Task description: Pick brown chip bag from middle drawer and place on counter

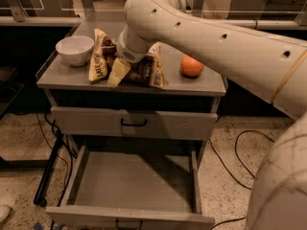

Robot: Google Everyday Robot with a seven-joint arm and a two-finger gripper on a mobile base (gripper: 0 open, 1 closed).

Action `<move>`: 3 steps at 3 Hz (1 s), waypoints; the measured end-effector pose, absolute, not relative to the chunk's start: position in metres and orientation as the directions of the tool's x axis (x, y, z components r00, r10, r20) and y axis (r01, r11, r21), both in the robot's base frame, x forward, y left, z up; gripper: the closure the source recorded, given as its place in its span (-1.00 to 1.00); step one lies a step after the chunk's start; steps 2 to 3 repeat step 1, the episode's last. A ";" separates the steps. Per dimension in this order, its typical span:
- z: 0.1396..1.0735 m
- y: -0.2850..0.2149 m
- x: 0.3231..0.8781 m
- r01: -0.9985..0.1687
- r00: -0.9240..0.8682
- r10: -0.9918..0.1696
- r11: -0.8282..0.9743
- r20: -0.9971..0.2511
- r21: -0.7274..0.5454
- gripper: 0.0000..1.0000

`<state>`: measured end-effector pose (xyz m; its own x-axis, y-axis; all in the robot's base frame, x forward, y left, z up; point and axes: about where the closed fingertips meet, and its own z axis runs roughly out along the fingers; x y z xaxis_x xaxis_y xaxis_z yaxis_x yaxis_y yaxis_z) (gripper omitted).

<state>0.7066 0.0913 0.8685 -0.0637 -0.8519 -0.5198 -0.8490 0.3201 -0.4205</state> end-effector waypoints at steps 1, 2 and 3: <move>0.868 0.091 0.707 -0.849 -0.064 -0.852 0.320 -0.520 -0.420 -1.00; 0.868 0.091 0.707 -0.849 -0.064 -0.852 0.320 -0.520 -0.420 -1.00; 0.868 0.091 0.707 -0.849 -0.064 -0.852 0.320 -0.520 -0.420 -1.00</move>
Offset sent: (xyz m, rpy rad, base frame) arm 0.0000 0.0000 0.0000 0.0000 0.0000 0.0000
